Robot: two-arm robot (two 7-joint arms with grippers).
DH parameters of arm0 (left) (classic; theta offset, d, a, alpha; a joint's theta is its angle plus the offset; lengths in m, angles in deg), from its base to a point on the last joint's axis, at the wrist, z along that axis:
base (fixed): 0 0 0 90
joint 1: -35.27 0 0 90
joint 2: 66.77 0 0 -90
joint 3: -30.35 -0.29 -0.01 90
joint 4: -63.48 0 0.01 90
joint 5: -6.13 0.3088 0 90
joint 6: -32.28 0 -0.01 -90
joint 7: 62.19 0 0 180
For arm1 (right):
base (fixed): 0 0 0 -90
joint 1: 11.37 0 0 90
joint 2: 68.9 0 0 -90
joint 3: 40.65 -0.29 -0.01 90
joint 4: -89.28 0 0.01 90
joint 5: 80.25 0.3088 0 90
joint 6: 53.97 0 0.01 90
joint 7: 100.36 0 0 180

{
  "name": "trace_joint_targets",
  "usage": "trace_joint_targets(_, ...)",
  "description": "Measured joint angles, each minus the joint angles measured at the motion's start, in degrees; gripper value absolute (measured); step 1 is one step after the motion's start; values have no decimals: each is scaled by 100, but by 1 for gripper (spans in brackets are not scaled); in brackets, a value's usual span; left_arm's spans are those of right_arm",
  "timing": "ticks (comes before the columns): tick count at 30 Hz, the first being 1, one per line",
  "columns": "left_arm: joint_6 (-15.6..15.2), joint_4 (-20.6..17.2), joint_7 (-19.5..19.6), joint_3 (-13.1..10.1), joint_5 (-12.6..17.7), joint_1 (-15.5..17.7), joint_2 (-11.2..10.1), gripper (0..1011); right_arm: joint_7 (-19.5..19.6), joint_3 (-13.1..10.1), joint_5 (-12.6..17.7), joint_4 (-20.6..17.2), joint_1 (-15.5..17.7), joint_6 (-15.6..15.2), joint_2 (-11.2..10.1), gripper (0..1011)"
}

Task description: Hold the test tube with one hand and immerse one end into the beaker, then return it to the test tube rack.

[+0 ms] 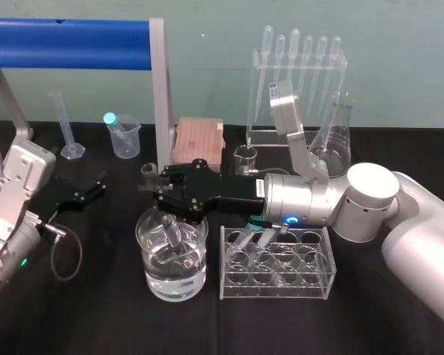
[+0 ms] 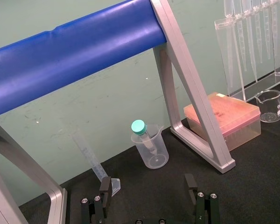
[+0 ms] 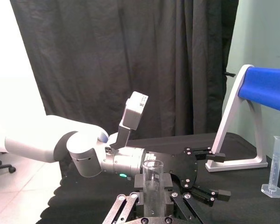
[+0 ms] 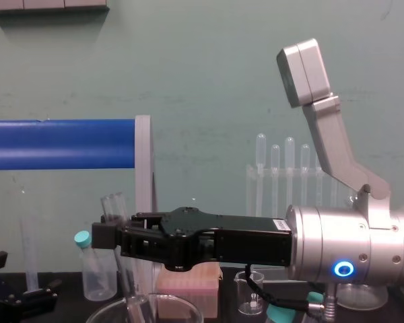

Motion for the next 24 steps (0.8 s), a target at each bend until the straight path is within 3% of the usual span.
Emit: trace_joint_targets(24, 0, 0, 0, 0, 0, 0, 0, 1000, 0, 0, 0, -1, 1, 6, 0, 227)
